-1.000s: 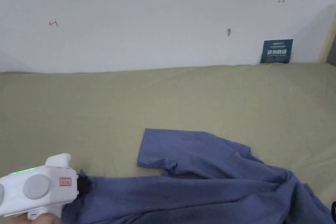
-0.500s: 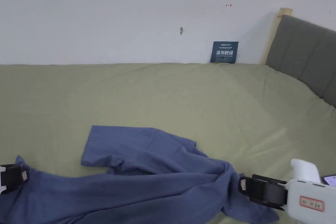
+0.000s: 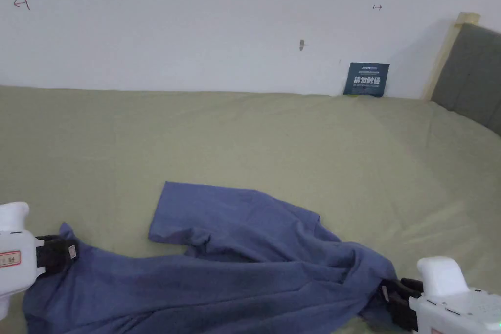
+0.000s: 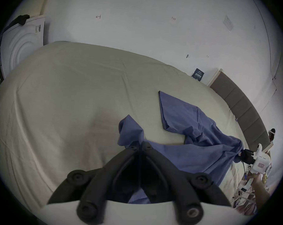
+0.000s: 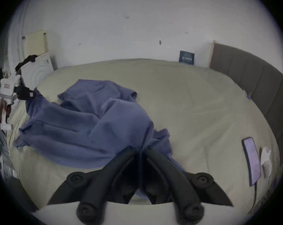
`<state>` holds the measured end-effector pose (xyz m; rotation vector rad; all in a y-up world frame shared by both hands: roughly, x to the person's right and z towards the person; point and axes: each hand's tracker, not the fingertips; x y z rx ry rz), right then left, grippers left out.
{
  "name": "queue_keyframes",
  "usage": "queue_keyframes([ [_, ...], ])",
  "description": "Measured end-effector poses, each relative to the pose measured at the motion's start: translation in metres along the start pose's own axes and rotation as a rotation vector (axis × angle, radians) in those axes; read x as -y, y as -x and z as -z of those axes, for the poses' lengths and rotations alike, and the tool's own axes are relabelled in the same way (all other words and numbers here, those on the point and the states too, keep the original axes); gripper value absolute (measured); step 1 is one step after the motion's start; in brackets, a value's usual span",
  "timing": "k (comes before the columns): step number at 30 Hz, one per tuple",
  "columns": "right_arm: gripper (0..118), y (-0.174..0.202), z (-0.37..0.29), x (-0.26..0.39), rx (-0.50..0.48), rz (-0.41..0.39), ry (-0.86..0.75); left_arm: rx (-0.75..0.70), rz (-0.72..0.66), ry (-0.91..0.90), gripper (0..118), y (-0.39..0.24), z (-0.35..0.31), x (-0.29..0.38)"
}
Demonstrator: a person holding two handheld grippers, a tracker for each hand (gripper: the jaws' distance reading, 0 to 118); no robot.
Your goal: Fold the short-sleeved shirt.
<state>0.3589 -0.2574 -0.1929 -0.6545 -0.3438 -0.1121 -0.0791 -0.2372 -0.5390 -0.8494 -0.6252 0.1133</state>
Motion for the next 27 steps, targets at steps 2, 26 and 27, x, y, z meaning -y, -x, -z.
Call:
queue_keyframes([
  [2,5,-0.002,-0.005,-0.006,-0.003,0.005,-0.028,0.015,-0.002,-0.025,0,-0.003,-0.005,-0.001],
  [26,5,0.024,-0.027,-0.212,-0.139,0.083,-0.314,0.097,0.025,-0.363,0,-0.011,-0.121,-0.163],
  [27,5,0.025,-0.029,-0.222,-0.141,0.085,-0.341,0.090,0.027,-0.379,0,-0.010,-0.125,-0.169],
])
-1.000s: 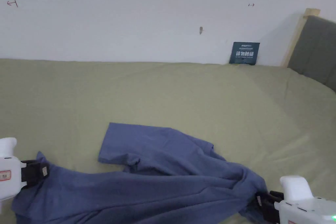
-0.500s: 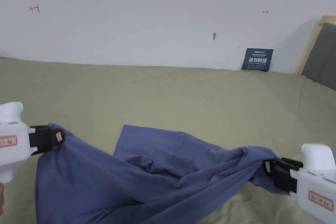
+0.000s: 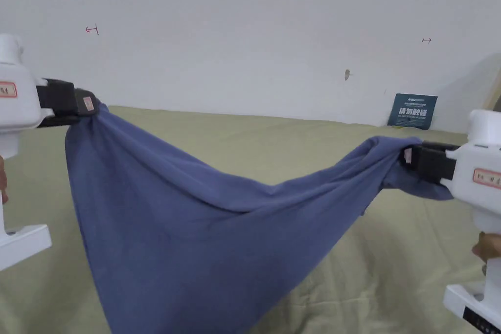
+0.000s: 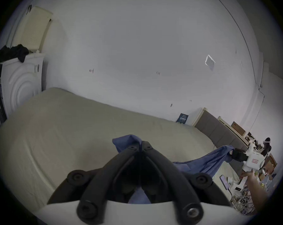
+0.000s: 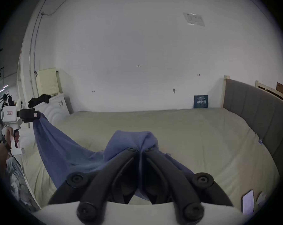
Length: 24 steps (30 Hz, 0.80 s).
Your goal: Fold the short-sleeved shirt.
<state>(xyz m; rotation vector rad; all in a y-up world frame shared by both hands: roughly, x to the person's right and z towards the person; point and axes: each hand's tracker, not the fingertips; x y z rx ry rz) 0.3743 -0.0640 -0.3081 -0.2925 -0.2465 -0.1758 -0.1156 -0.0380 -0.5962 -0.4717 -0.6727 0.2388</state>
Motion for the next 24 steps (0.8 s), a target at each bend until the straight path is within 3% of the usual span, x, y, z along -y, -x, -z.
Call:
queue_keyframes([
  [9,5,0.000,0.020,-0.070,-0.003,0.052,-0.043,-0.031,0.047,-0.070,0,0.004,-0.008,-0.060],
  [24,5,0.009,0.035,-0.135,0.050,0.048,-0.102,-0.122,0.201,-0.121,0,-0.027,-0.003,-0.096],
])
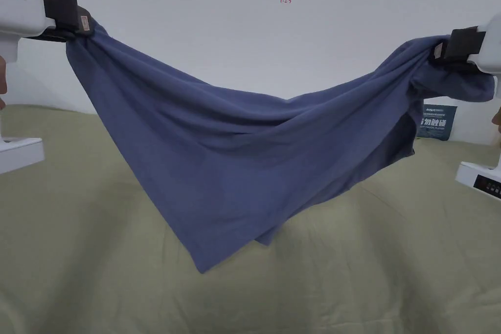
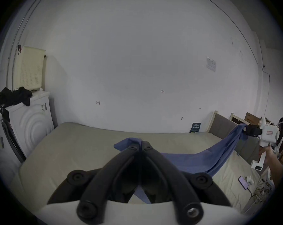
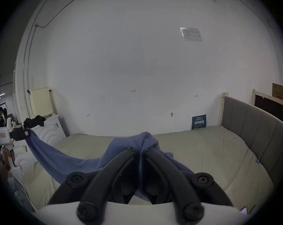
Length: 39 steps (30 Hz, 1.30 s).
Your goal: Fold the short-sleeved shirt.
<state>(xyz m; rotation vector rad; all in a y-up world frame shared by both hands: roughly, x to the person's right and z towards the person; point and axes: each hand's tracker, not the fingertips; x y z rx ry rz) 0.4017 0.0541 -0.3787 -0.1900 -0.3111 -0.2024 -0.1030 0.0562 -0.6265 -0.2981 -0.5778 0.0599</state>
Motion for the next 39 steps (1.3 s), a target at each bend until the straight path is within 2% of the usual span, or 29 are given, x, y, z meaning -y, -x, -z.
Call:
queue_keyframes([
  [8,5,-0.009,-0.006,0.034,-0.018,0.000,0.030,0.003,0.033,-0.007,0,0.006,-0.007,0.031],
  [16,5,-0.029,-0.026,0.103,-0.062,0.000,0.133,0.016,-0.075,0.082,0,0.027,-0.029,0.114],
  [25,5,-0.047,-0.062,0.172,-0.074,0.051,0.212,0.019,-0.121,0.151,0,0.052,-0.067,0.205],
  [32,5,-0.057,-0.104,0.222,-0.085,0.119,0.264,0.022,-0.177,0.207,0,0.063,-0.106,0.265],
  [39,5,-0.075,-0.141,0.277,-0.043,0.162,0.387,0.069,-0.182,0.277,0,0.064,-0.140,0.314],
])
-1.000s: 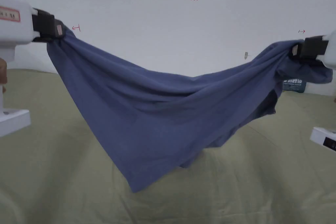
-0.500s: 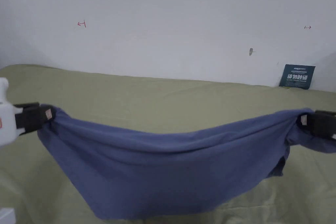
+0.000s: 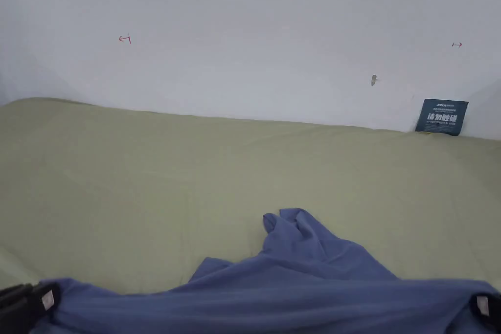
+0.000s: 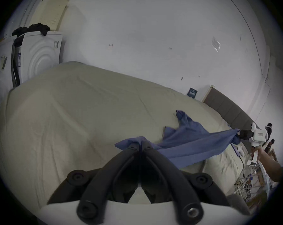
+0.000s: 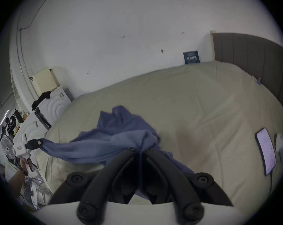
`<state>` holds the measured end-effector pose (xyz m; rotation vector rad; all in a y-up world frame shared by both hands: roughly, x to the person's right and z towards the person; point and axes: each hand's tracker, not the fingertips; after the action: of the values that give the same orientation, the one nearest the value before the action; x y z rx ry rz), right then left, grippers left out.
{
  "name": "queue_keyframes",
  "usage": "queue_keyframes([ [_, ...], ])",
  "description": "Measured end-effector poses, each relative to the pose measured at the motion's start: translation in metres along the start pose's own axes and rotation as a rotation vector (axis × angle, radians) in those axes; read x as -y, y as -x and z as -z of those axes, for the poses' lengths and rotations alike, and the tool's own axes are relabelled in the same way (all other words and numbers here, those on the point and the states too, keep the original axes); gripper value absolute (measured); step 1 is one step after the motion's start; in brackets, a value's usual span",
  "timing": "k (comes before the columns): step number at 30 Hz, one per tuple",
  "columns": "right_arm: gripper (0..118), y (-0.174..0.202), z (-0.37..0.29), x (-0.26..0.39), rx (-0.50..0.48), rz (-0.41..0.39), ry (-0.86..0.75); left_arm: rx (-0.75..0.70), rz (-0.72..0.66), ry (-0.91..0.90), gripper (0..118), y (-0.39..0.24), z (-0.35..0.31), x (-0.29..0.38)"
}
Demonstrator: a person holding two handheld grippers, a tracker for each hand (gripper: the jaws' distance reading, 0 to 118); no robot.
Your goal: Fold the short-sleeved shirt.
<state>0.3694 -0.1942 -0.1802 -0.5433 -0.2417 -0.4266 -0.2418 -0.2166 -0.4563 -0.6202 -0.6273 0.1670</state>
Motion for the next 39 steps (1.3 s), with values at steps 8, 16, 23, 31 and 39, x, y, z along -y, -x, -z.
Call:
queue_keyframes([
  [8,5,-0.008,-0.020,0.047,0.040,-0.036,0.118,0.007,-0.012,0.129,0,0.002,-0.014,0.045],
  [16,42,-0.007,-0.029,0.064,0.087,-0.062,0.159,-0.030,-0.174,0.202,18,0.019,-0.020,0.083],
  [23,82,0.020,-0.079,0.038,0.099,-0.076,0.071,-0.100,-0.119,0.099,72,-0.009,-0.072,0.048],
  [31,70,0.124,-0.091,0.019,0.240,-0.226,-0.044,-0.335,0.210,-0.009,56,-0.130,-0.095,-0.004],
  [39,4,0.186,-0.090,0.097,0.230,-0.248,0.057,-0.233,0.199,0.076,0,-0.184,-0.110,0.075],
])
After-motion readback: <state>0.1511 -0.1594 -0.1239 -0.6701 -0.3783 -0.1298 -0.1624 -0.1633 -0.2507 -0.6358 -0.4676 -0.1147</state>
